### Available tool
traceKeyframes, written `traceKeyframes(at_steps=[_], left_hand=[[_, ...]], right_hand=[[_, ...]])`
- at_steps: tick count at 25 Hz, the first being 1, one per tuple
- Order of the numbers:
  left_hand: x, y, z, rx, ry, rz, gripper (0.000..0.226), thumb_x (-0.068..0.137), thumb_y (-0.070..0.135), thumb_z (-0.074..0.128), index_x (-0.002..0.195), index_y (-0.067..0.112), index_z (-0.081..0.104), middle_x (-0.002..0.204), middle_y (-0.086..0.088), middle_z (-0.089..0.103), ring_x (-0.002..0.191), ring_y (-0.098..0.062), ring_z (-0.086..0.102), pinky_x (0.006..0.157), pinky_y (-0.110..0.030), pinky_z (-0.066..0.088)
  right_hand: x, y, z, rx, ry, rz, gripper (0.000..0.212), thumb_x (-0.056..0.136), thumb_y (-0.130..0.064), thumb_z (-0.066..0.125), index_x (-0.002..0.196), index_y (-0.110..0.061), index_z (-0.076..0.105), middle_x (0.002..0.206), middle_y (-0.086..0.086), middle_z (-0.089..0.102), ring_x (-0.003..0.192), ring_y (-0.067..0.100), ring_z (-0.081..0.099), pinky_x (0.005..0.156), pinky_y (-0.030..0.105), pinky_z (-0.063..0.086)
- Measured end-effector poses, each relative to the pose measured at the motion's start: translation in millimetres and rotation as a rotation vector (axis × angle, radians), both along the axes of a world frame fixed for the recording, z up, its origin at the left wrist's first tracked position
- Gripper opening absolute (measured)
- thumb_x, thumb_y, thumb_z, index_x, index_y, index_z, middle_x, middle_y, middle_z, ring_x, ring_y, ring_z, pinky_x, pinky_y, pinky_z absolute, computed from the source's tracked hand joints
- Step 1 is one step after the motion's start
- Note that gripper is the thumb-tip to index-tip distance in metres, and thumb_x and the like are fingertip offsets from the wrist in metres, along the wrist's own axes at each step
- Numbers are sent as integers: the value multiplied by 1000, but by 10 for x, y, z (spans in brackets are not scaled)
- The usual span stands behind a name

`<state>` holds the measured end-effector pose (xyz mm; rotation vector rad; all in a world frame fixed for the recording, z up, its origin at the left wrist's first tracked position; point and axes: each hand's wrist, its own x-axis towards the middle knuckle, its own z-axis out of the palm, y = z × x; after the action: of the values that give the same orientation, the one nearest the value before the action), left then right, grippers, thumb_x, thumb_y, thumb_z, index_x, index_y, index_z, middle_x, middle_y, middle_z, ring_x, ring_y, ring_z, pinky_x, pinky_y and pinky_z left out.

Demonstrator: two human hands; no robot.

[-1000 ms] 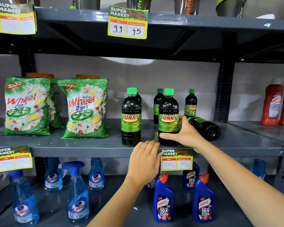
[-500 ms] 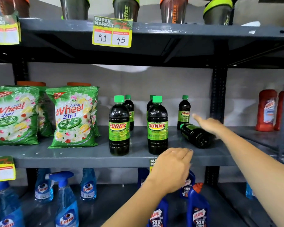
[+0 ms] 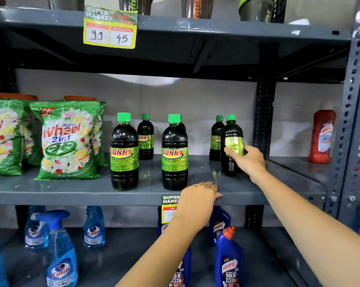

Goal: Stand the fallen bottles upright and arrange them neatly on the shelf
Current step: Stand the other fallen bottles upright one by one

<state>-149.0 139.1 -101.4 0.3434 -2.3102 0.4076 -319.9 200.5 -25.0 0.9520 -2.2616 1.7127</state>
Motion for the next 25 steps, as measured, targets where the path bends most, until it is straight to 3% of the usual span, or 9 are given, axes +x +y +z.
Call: traceKeyframes(at_steps=[4, 7, 11, 13, 15, 18, 22, 25], left_hand=[[-125, 14, -93, 41, 43, -21, 16, 71, 33, 65, 67, 19, 70, 72, 1, 75, 60, -14, 71, 47, -17, 50], [-152, -10, -75, 51, 72, 15, 15, 72, 32, 71, 71, 18, 72, 77, 1, 76, 62, -15, 72, 48, -18, 51], [-132, 51, -91, 87, 80, -15, 25, 90, 29, 59, 102, 11, 71, 115, -8, 71, 96, -25, 70, 74, -31, 54], [-120, 62, -90, 82, 99, -20, 27, 93, 29, 56, 110, 11, 68, 121, -7, 68, 103, -26, 67, 79, -32, 53], [-99, 87, -65, 64, 114, -12, 22, 88, 29, 60, 97, 14, 73, 105, -4, 75, 86, -23, 72, 65, -27, 55], [-111, 109, -60, 56, 117, -1, 16, 77, 32, 66, 75, 18, 72, 76, 3, 75, 61, -17, 71, 46, -19, 50], [-124, 123, -107, 52, 124, -16, 17, 83, 31, 65, 83, 15, 71, 82, 0, 75, 66, -21, 71, 50, -24, 52], [-122, 108, -96, 38, 133, -8, 25, 88, 33, 54, 88, 14, 70, 88, -2, 75, 73, -23, 71, 55, -28, 55]], right_hand=[[-139, 82, -208, -37, 54, 67, 54, 64, -46, 83, 108, -22, 63, 97, -6, 67, 89, 14, 62, 76, 32, 50], [-191, 59, -188, -32, -1, 109, 63, 65, -47, 82, 117, -23, 55, 105, -6, 64, 96, 15, 60, 83, 33, 50], [-236, 127, -177, -76, -197, 315, 60, 79, -11, 72, 131, -23, 46, 113, -3, 61, 101, 13, 55, 75, 24, 41], [-288, 127, -219, -72, -192, 341, 66, 76, -4, 73, 133, -21, 45, 121, 2, 61, 105, 15, 56, 82, 25, 44], [-291, 123, -237, -58, -166, 323, 75, 71, -12, 82, 133, -23, 41, 123, 1, 58, 109, 18, 57, 90, 32, 45], [-283, 133, -226, -28, -152, 327, 78, 72, -17, 82, 134, -25, 35, 119, 0, 56, 105, 17, 55, 86, 32, 44], [-331, 160, -230, -40, -201, 380, 73, 76, -2, 73, 138, -21, 40, 123, 3, 59, 103, 16, 56, 73, 24, 42], [-301, 132, -240, -32, -160, 356, 76, 70, -11, 84, 133, -18, 43, 116, 0, 56, 102, 16, 56, 75, 25, 43]])
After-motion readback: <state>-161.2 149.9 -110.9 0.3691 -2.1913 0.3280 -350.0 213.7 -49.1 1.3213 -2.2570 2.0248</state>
